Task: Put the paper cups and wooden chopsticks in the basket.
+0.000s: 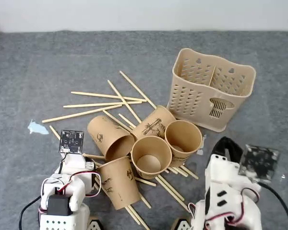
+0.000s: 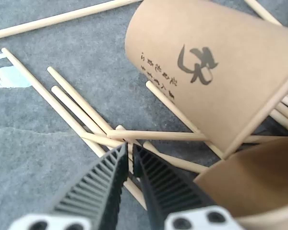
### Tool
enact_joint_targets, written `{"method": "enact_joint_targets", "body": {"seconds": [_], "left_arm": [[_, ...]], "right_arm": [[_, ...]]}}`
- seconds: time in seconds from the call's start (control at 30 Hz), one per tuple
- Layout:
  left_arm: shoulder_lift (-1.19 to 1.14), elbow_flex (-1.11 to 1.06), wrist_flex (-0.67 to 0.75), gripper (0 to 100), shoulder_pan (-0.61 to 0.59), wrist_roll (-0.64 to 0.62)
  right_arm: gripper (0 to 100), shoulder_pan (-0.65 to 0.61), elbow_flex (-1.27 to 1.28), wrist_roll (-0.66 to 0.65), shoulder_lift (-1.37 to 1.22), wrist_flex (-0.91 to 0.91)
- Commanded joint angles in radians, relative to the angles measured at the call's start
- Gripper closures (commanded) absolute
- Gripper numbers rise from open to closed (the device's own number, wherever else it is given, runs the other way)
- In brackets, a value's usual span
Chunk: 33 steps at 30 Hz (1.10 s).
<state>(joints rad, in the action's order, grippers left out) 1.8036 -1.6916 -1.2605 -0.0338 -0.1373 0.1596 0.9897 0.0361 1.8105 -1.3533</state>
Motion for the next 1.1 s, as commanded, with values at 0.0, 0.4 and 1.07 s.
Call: {"method": "enact_joint_targets", "body": {"seconds": [0.0,0.4,1.07], "left_arm": [[0.017,0.008,-0.003,99,0.003,-0.011],[0.017,0.008,-0.003,99,0.003,-0.011],[0.017,0.008,-0.003,99,0.003,-0.011]], "right_arm": [[99.1,-0.019,-0.115,0.026,-0.108,-0.025],[98.7,-0.205,-0.428,0.233,-0.794,-0.214],[86.1,-0.337,-0.31,0.485,-1.125,-0.008]]}}
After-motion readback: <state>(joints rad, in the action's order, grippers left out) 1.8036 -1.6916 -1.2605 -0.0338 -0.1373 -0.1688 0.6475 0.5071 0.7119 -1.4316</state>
